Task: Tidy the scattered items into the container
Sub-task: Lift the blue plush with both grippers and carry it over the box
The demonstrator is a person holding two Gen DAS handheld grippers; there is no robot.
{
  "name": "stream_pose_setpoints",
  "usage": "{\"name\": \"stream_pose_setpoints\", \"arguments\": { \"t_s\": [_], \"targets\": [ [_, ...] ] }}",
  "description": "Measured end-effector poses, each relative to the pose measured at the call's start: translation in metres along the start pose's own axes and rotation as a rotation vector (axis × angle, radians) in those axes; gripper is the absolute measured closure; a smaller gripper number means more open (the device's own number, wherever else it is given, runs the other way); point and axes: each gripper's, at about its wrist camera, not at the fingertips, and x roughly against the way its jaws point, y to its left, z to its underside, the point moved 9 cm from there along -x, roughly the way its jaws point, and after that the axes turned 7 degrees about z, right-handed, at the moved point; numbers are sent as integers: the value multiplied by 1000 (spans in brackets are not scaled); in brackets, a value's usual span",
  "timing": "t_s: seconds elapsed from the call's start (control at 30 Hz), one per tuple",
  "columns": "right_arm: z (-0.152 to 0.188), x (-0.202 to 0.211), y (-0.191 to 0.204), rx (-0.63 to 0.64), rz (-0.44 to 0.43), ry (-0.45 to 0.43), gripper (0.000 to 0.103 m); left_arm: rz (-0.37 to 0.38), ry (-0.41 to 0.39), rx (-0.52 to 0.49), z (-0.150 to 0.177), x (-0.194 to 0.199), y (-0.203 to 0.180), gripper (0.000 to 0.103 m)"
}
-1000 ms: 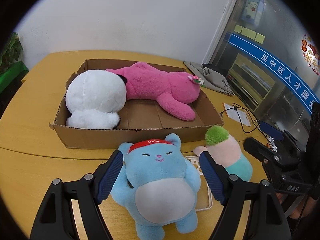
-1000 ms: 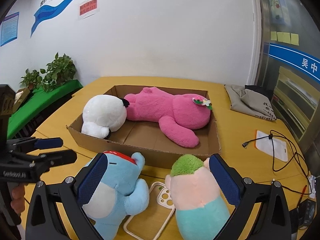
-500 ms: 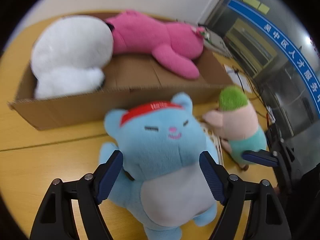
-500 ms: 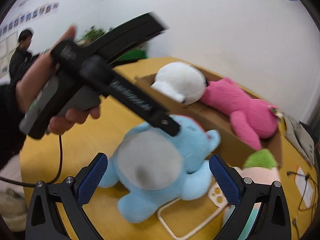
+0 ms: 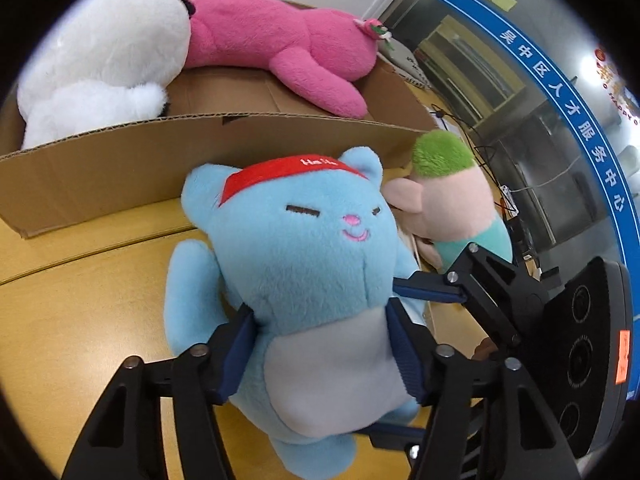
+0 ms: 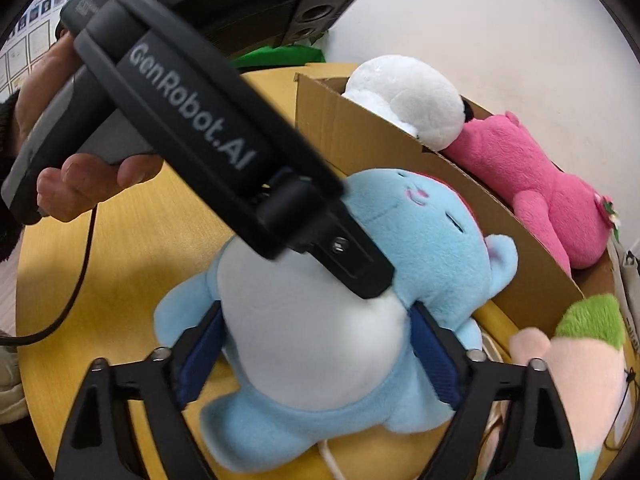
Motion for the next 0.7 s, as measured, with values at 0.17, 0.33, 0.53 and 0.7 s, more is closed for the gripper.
{"name": "stream_pose_setpoints", "arguments": {
  "t_s": [0.17,0.33,0.53,0.7],
  "targets": [
    [5,23,4,-34,-2,-94,28,-11,-44,-21,4,12,-14,48],
    [-23,56,-4,-15,50,-192,29,7,-163,-69,-24,52,-41,49],
    [-94,114,-48,86,172,-351,29,15,-365,-194,-100,125,-88,48],
    [-158,131,-101,217,250,-436,28,-3,-456,-246,-174,159,-95,48]
  ]
}}
